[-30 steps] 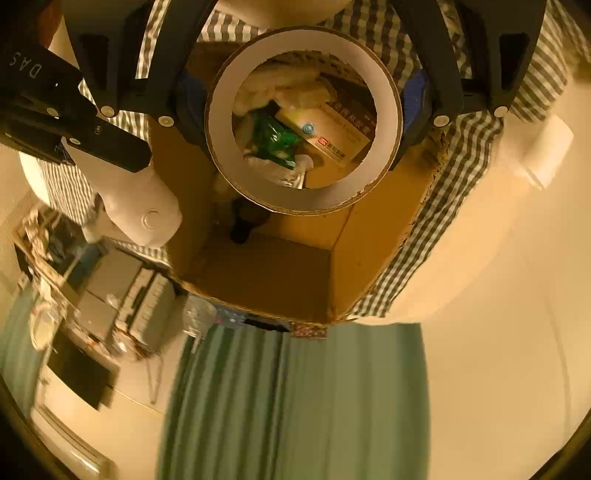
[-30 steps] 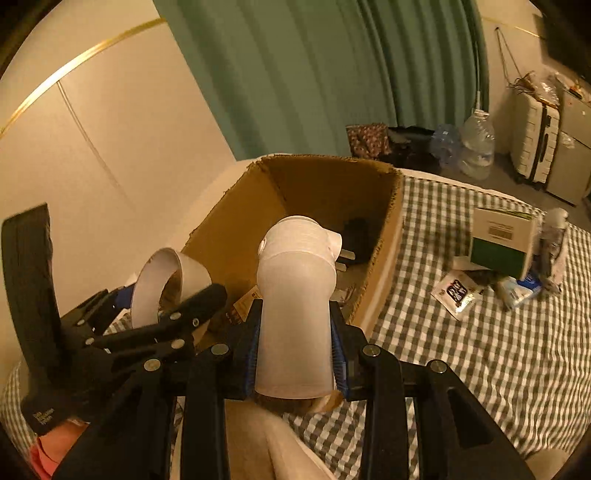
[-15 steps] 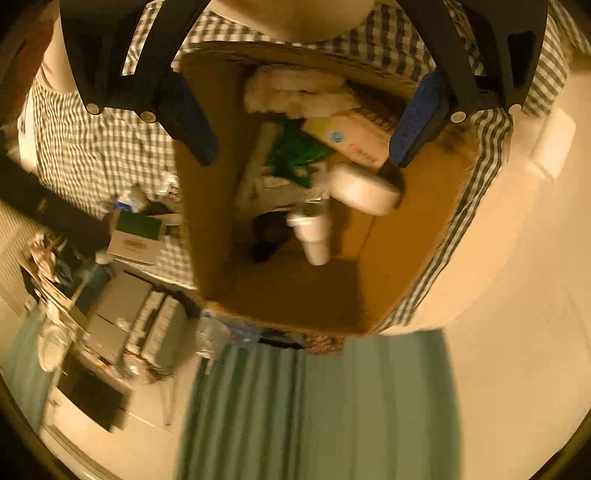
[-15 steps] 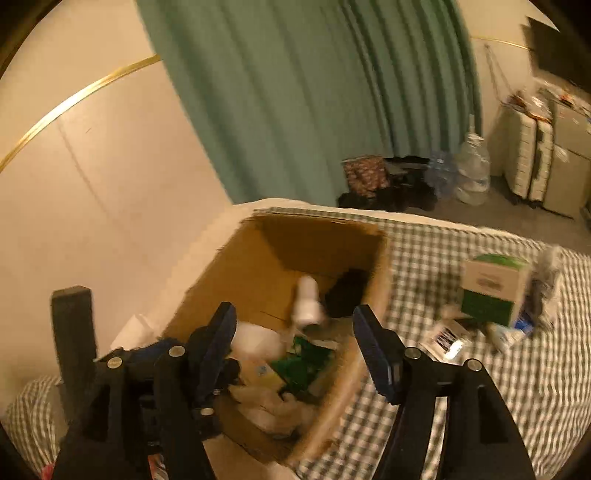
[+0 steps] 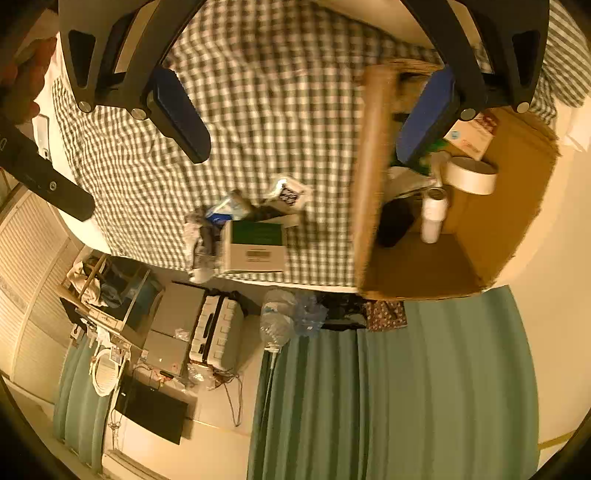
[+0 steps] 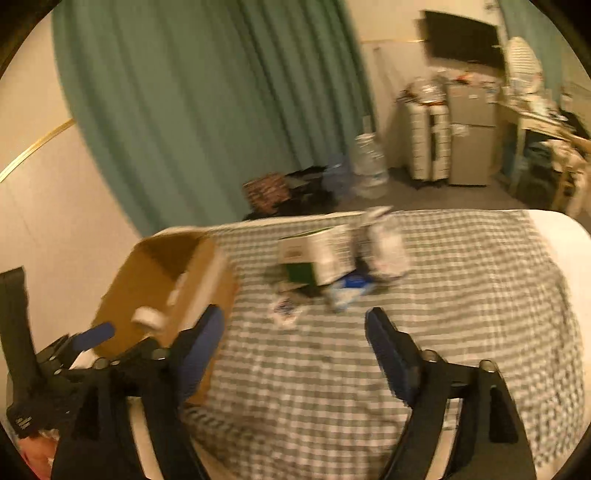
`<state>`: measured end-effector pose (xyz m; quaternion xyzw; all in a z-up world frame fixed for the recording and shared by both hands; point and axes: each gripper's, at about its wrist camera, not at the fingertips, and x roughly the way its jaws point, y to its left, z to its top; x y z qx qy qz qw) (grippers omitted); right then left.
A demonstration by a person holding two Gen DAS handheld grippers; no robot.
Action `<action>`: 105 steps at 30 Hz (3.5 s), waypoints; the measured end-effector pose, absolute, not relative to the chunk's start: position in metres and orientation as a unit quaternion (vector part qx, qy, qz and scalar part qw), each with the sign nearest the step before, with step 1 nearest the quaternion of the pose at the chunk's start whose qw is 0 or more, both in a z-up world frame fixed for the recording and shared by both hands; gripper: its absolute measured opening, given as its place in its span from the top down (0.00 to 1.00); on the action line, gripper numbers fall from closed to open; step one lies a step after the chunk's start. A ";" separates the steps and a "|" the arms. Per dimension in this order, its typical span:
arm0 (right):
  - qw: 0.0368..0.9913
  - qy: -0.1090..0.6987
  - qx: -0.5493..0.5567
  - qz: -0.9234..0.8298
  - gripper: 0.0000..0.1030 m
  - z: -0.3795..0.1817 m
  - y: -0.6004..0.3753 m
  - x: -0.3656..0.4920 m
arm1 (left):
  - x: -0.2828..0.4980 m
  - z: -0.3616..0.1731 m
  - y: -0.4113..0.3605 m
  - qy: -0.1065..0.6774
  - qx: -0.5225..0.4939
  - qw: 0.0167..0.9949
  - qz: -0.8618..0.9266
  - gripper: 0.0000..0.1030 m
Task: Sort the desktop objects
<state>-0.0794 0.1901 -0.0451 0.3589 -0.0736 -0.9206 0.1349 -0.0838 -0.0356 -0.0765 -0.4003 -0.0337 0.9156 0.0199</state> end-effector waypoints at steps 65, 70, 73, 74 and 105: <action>0.081 -0.040 0.383 -0.919 0.82 -0.186 0.245 -0.274 | -0.285 -0.204 0.066 0.070 -0.461 -0.143 0.873 0.00; 0.094 -0.003 0.371 -0.924 0.82 -0.179 0.228 -0.266 | -0.267 -0.209 0.038 0.019 -0.495 -0.172 0.851 0.00; 0.097 -0.002 0.367 -0.925 0.82 -0.175 0.223 -0.258 | -0.250 -0.204 0.023 -0.040 -0.489 -0.180 0.853 0.00; 0.097 -0.003 0.367 -0.925 0.82 -0.175 0.224 -0.258 | -0.243 -0.204 0.014 -0.067 -0.488 -0.179 0.852 0.00; 0.084 0.045 0.357 -0.929 0.82 -0.174 0.218 -0.263 | -0.252 -0.217 0.008 -0.040 -0.522 -0.136 0.841 0.00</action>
